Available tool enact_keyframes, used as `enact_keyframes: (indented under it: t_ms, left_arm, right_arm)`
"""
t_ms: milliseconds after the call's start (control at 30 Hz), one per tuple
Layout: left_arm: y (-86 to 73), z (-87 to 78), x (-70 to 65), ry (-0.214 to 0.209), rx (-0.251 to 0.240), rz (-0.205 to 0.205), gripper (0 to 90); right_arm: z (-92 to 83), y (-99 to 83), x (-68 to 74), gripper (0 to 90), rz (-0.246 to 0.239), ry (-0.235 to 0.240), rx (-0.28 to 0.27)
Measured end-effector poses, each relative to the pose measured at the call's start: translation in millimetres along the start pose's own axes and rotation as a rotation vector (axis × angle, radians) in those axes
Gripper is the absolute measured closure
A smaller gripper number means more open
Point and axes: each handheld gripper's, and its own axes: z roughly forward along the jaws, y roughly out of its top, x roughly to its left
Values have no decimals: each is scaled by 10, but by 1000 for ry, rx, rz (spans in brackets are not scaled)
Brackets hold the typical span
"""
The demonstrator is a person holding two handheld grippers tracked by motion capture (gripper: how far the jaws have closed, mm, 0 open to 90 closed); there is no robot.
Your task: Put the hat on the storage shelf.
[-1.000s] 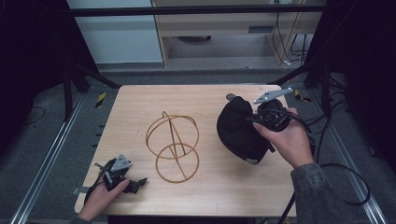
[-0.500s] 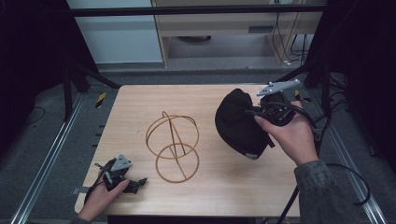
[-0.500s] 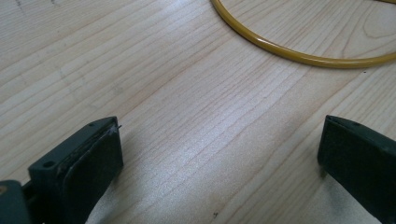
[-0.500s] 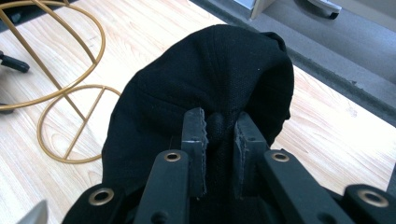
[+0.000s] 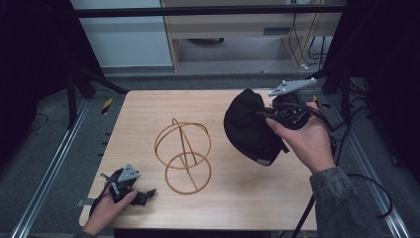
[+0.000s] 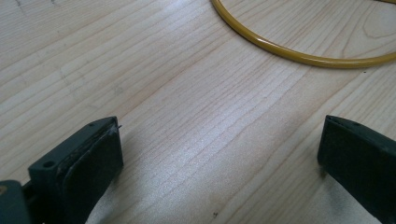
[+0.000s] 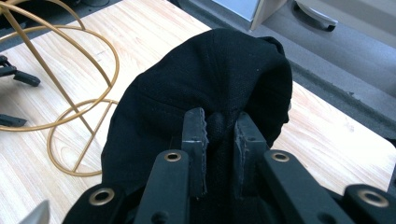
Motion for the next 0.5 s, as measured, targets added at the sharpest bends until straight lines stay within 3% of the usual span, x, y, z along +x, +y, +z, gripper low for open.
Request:
enact_keyframes:
  t_ms: [500]
  left_arm:
    - [0, 0, 0, 0, 1, -1, 0]
  right_arm:
    - [-156, 213, 105, 780, -13, 1, -58]
